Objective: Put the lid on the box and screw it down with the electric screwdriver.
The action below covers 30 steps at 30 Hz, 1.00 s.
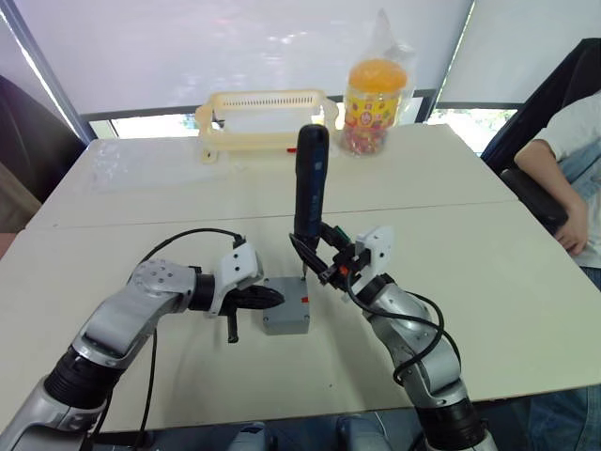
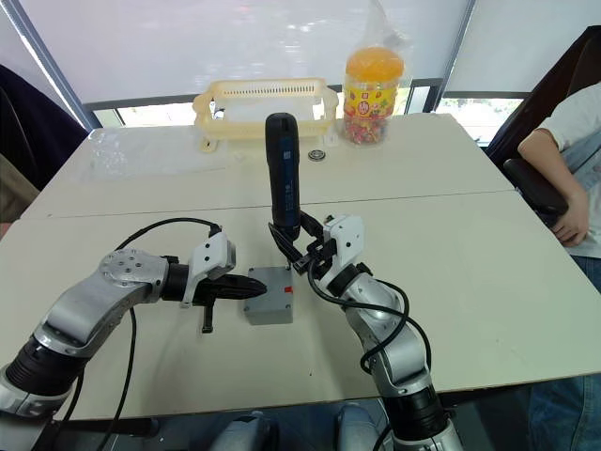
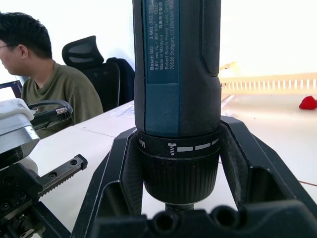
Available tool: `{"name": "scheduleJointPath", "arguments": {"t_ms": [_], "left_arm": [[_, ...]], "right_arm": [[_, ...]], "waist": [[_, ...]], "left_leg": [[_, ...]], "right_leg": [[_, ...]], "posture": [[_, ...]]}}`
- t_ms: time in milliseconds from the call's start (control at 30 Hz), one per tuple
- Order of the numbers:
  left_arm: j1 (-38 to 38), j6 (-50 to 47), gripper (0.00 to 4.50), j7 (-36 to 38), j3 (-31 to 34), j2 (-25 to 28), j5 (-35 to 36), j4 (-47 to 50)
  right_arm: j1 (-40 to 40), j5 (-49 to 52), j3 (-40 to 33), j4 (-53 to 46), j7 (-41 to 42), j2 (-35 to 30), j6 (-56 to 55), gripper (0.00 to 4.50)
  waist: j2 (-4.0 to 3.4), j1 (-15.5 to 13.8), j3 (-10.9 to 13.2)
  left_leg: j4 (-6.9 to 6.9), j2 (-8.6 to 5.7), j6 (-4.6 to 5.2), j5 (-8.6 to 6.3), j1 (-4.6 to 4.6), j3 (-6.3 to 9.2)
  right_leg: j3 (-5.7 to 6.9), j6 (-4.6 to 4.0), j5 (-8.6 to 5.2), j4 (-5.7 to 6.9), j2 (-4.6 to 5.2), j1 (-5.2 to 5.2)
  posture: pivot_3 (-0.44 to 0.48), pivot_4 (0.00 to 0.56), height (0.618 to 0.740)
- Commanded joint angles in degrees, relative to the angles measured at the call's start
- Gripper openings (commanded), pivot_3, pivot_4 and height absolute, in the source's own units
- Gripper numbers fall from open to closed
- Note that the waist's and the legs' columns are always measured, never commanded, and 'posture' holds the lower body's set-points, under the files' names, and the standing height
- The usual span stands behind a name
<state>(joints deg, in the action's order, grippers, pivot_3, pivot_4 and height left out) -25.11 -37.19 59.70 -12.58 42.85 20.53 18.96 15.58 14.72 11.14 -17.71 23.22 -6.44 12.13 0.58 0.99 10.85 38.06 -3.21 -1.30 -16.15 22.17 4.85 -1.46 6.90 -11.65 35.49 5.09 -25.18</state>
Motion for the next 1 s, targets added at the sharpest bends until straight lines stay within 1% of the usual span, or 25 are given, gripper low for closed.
{"name": "scheduleJointPath", "arguments": {"t_ms": [33,500,1000], "left_arm": [[0.8,-1.1,0.06,0.1,-0.8,0.8,-0.6,0.0],[1.1,-1.3,0.06,0.0,-0.9,0.9,-0.5,0.4],[1.3,-1.3,0.06,0.1,-0.9,1.1,-0.5,0.5]], "right_arm": [[1.3,0.4,-0.4,-1.8,0.0,0.9,-1.5,1.78],[2.2,1.2,-0.4,-4.7,-0.4,0.9,-0.4,1.78],[1.4,1.0,0.6,-4.6,-0.1,1.3,-0.3,1.78]], "waist": [[0.0,0.0,0.0],[0.0,0.0,0.0],[0.0,0.0,0.0]], "left_leg": [[0.0,0.0,0.0,0.0,0.0,0.0],[0.0,0.0,0.0,0.0,0.0,0.0],[0.0,0.0,0.0,0.0,0.0,0.0]], "right_leg": [[0.0,0.0,0.0,0.0,0.0,0.0],[0.0,0.0,0.0,0.0,0.0,0.0],[0.0,0.0,0.0,0.0,0.0,0.0]], "posture": [[0.0,0.15,0.74],[0.0,0.15,0.74],[0.0,0.15,0.74]]}}
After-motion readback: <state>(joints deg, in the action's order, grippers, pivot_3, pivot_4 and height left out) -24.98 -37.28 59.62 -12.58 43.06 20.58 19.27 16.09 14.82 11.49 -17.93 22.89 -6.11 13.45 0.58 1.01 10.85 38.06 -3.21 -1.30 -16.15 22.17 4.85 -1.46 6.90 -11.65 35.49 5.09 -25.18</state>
